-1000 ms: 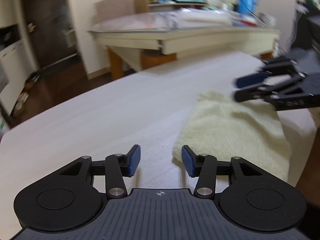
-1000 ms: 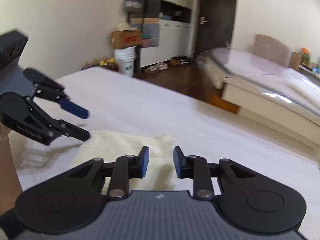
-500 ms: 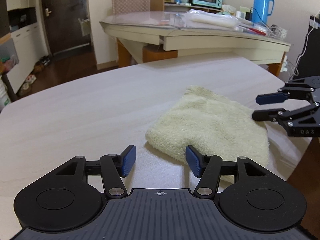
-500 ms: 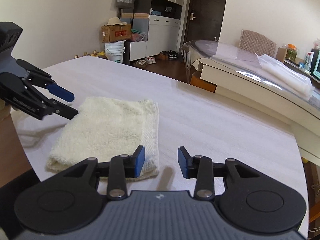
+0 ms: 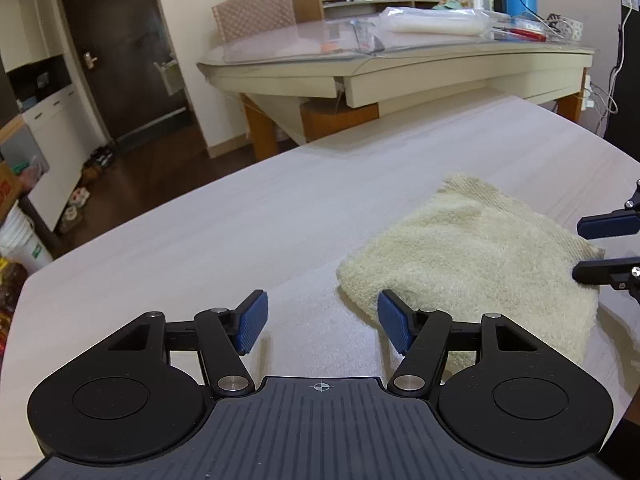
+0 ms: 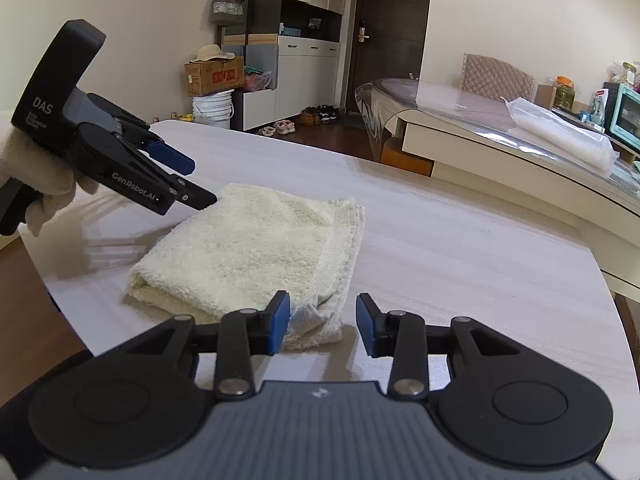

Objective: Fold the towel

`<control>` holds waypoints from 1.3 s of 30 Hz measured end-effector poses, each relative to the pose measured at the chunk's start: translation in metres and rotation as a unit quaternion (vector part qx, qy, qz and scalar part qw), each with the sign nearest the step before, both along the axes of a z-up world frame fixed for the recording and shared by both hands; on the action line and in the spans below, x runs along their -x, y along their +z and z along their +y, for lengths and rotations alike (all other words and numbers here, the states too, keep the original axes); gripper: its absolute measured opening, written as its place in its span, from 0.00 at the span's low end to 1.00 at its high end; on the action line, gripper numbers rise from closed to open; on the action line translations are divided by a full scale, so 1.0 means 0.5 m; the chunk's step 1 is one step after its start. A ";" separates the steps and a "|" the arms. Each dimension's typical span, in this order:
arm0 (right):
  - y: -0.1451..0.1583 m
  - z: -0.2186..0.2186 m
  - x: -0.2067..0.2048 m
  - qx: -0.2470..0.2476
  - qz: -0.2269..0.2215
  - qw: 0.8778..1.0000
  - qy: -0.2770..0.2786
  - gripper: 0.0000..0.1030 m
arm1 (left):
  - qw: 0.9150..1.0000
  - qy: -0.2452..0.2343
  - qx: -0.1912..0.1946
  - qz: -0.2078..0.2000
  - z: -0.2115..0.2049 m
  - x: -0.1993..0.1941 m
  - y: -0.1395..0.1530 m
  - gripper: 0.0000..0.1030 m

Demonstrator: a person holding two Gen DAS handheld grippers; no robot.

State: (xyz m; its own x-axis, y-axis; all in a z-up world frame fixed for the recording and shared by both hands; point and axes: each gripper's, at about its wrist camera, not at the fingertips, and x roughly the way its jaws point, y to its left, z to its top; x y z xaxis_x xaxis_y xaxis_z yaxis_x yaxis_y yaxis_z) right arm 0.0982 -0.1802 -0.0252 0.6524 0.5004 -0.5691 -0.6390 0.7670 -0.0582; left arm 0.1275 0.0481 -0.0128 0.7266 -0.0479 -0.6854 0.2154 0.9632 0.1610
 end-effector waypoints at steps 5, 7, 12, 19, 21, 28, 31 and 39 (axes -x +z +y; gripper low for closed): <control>0.002 -0.009 0.005 -0.005 -0.001 1.000 -0.007 0.43 | 0.999 0.008 0.046 -0.012 -0.003 0.082 0.029 0.63; 0.003 -0.016 0.007 -0.008 0.000 1.000 -0.008 0.43 | 0.998 -0.008 0.063 -0.004 -0.017 0.108 0.031 0.63; 0.003 -0.020 0.004 -0.009 -0.003 1.000 -0.010 0.44 | 0.998 -0.030 0.062 0.006 -0.059 0.142 0.020 0.63; 0.004 -0.025 0.000 -0.010 -0.006 1.000 -0.013 0.45 | 0.999 -0.015 0.049 0.001 -0.079 0.166 0.016 0.63; 0.004 -0.026 -0.001 -0.010 -0.007 1.000 -0.014 0.47 | 0.998 -0.014 0.062 0.000 -0.077 0.172 0.022 0.63; 0.006 -0.037 -0.006 -0.031 -0.009 0.999 -0.015 0.50 | 0.999 -0.024 0.044 0.012 -0.106 0.183 -0.007 0.63; 0.003 -0.039 -0.008 -0.029 -0.009 0.999 -0.021 0.51 | 0.999 -0.018 0.043 0.010 -0.098 0.178 -0.011 0.65; 0.006 -0.049 0.001 -0.063 -0.006 0.997 -0.035 0.51 | 1.000 -0.003 0.030 0.003 -0.076 0.162 -0.013 0.67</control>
State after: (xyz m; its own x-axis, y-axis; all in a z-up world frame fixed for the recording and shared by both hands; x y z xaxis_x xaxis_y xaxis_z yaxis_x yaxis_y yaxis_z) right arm 0.0978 -0.2046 -0.0221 0.6939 0.5213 -0.4967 -0.5842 0.8108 0.0349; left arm 0.0466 0.0099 -0.0193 0.7213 -0.0939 -0.6862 0.2229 0.9695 0.1016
